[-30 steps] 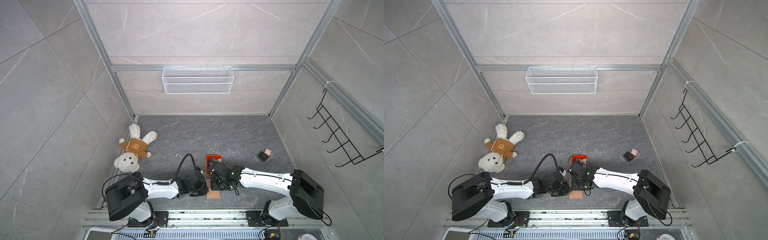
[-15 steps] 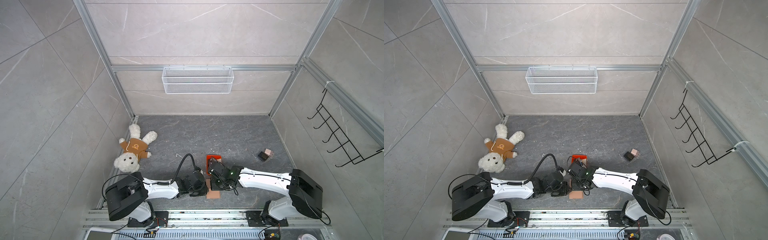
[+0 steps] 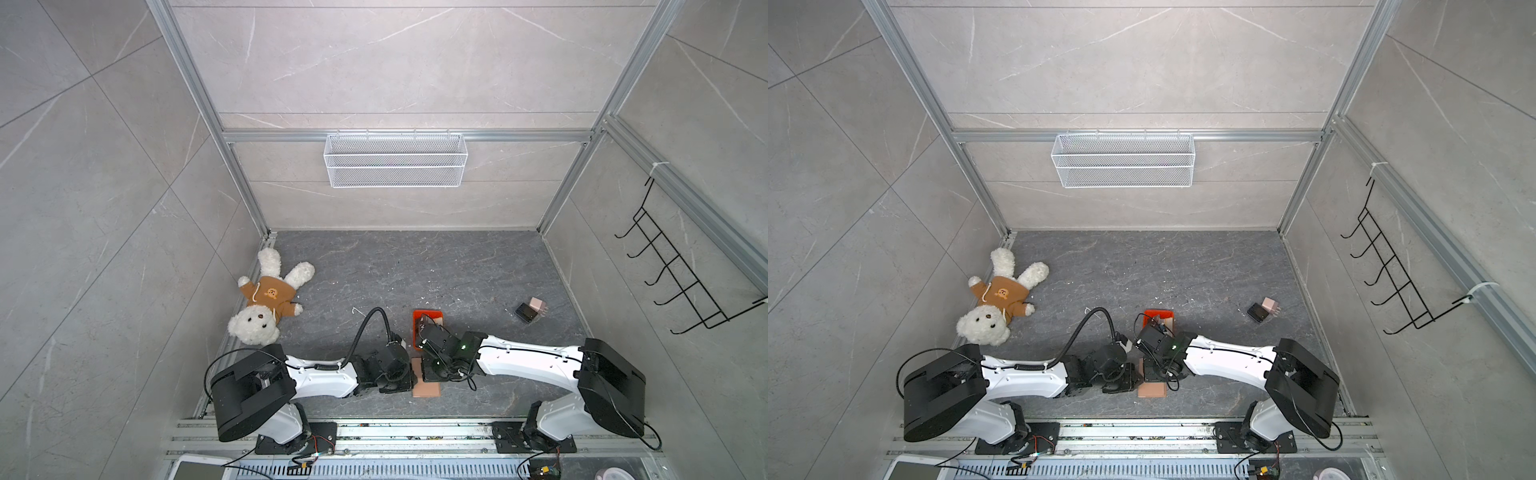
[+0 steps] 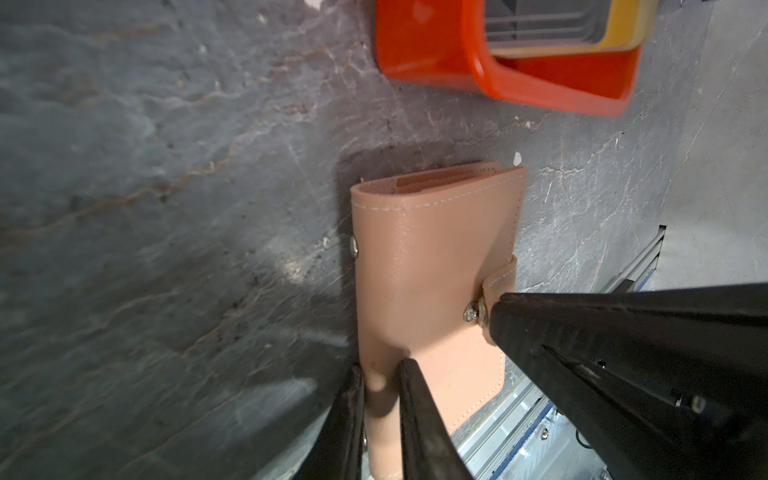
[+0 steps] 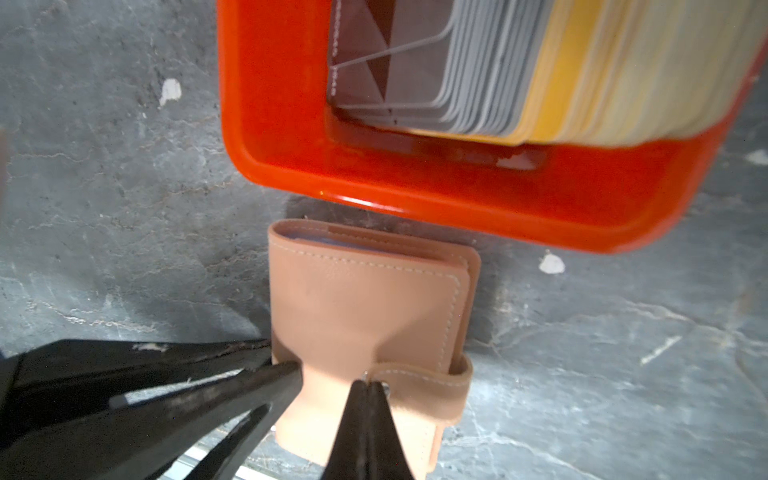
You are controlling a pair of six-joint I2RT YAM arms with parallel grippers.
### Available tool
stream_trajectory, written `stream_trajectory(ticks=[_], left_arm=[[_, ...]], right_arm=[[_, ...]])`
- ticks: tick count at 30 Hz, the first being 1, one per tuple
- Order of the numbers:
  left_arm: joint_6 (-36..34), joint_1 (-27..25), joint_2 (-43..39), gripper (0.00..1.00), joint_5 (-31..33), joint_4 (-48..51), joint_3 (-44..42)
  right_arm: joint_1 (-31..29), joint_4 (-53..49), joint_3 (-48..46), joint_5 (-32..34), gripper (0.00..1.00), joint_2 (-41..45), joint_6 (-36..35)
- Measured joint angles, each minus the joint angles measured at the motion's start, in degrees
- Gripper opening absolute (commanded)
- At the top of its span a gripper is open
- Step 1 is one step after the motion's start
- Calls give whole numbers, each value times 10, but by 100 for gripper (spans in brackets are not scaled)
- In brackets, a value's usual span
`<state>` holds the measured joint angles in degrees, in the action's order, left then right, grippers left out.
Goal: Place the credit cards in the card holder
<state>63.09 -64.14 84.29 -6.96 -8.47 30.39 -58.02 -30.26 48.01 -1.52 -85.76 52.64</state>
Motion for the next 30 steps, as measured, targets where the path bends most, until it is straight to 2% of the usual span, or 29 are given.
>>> stream_trajectory(ticks=[30], left_arm=[[0,0,0,18,0,-7,-3]], right_arm=[[-2,3,-1,-4,0,-3,0]])
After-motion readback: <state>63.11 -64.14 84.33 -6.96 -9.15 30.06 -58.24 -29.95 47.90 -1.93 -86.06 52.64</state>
